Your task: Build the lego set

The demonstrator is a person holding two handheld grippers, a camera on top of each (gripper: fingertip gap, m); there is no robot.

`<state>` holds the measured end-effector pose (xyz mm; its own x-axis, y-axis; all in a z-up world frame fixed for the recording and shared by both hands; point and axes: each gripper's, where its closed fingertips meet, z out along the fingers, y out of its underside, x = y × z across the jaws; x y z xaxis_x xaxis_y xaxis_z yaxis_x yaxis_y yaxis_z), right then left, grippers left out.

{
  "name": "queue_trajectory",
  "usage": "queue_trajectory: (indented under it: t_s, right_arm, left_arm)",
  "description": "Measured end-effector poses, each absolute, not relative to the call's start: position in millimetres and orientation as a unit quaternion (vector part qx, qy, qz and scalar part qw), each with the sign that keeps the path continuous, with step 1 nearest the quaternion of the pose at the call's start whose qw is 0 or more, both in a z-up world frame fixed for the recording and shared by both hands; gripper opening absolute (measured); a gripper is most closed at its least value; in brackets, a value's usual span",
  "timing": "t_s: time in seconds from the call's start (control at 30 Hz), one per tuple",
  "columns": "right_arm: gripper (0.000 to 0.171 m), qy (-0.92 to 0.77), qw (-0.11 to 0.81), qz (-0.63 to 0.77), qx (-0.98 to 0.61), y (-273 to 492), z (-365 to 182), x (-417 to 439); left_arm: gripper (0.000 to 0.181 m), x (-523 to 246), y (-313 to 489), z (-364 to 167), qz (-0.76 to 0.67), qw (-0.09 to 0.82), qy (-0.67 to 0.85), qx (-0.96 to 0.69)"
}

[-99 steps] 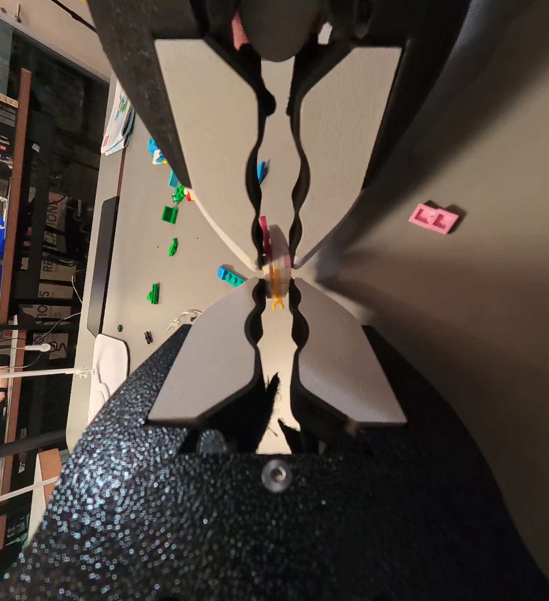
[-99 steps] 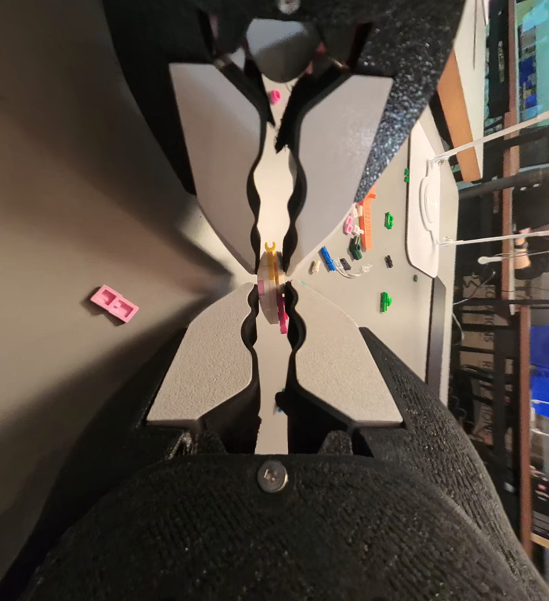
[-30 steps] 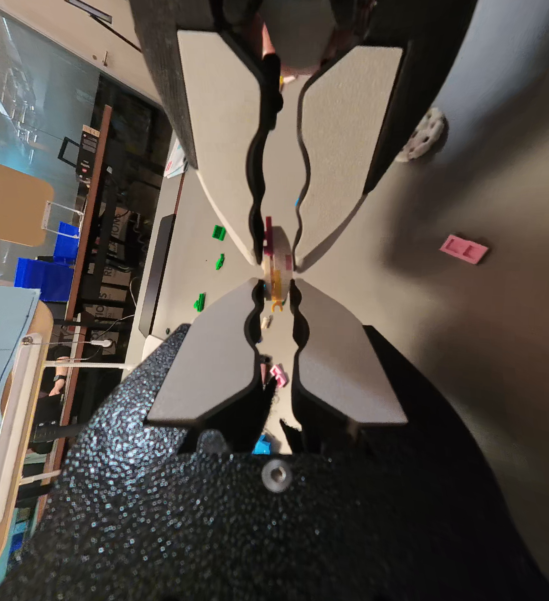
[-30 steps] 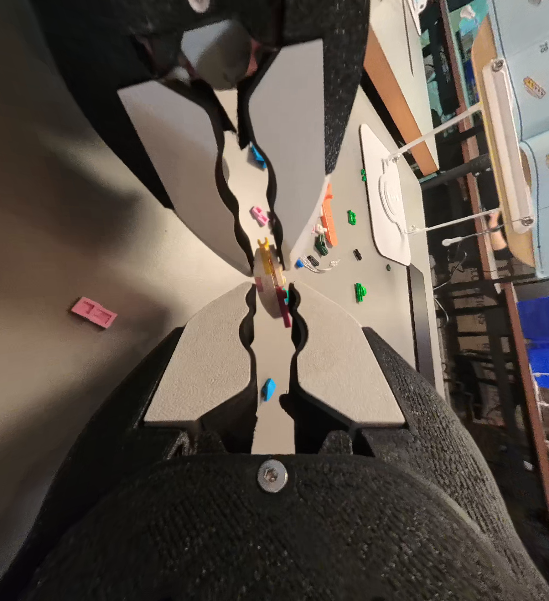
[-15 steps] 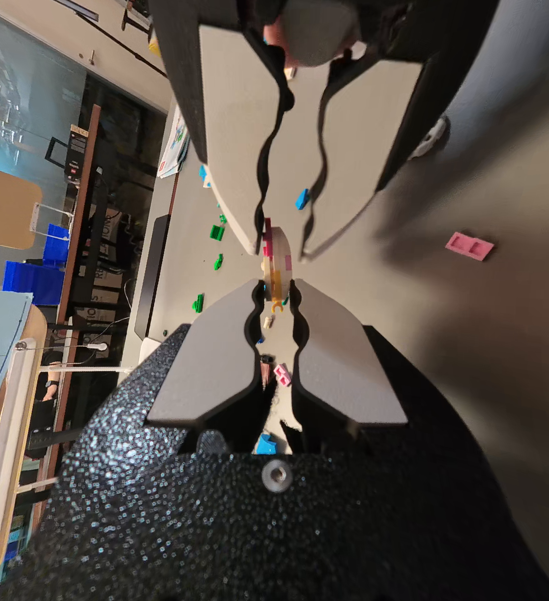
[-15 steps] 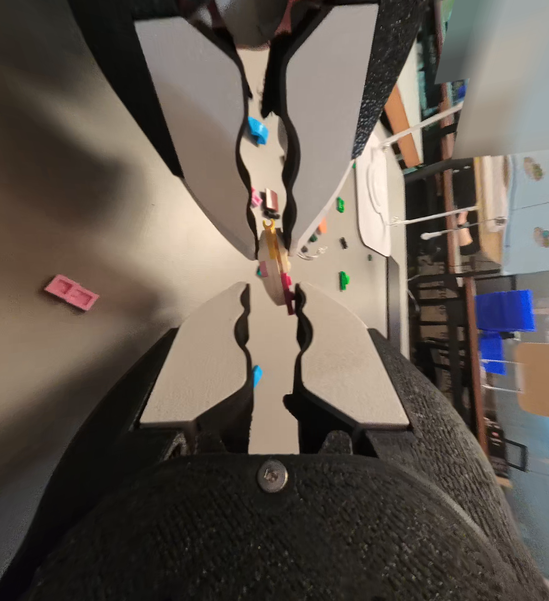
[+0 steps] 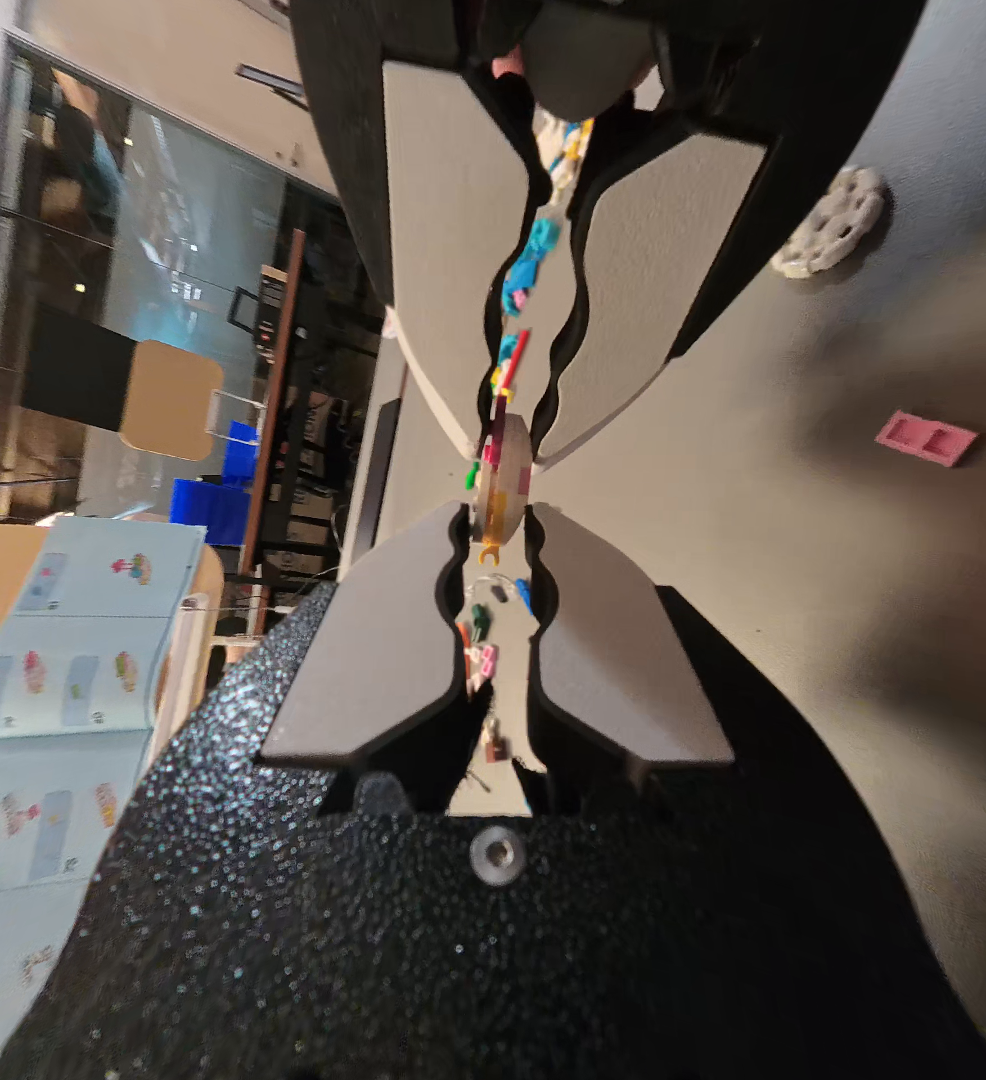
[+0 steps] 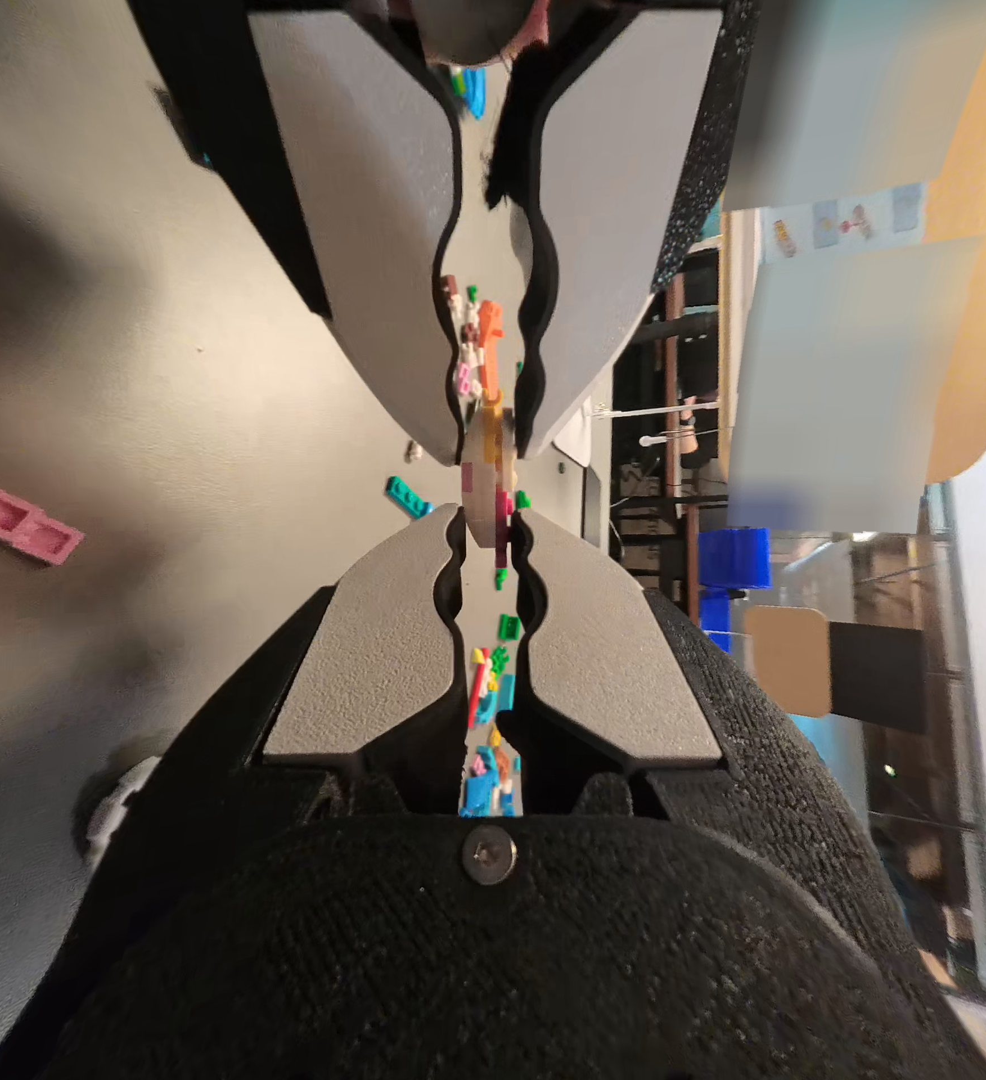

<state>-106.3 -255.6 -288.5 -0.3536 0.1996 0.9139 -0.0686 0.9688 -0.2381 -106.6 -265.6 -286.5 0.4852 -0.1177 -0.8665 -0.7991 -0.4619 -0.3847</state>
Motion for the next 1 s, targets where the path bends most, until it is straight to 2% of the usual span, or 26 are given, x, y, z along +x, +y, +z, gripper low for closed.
queue_trajectory:
  t_s: [0.03, 0.17, 0.23, 0.33, 0.4, 0.83, 0.93, 1.0]
  right_arm:
    - [0.013, -0.811, 0.572, 0.118, -0.04, -256, -287, -106]
    - [0.013, -0.811, 0.572, 0.119, -0.042, -256, -285, -106]
    - [0.013, -0.813, 0.568, 0.12, -0.041, -258, -285, -105]
    - [0.013, -0.818, 0.56, 0.123, -0.037, -261, -286, -102]
    - [0.013, -0.824, 0.55, 0.13, -0.038, -263, -287, -100]
    - [0.013, -0.856, 0.445, 0.227, -0.133, -267, -294, -93]
    - [0.013, -0.856, 0.462, 0.202, -0.117, -266, -297, -95]
    - [0.013, -0.847, 0.508, 0.137, -0.072, -264, -298, -99]
  left_arm:
    - [0.018, -107, -266, -284, 0.414, 0.425, 0.301, -0.747]
    - [0.041, -103, -265, -273, 0.414, 0.457, 0.274, -0.738]
    - [0.042, -101, -264, -274, 0.407, 0.449, 0.282, -0.744]
    - [0.033, -100, -262, -280, 0.42, 0.415, 0.313, -0.744]
    - [0.018, -99, -261, -285, 0.417, 0.401, 0.325, -0.748]
    - [0.017, -97, -261, -290, 0.448, 0.398, 0.377, -0.706]
    - [0.017, -98, -262, -292, 0.448, 0.398, 0.381, -0.704]
    - [0.017, -100, -262, -294, 0.446, 0.392, 0.378, -0.711]
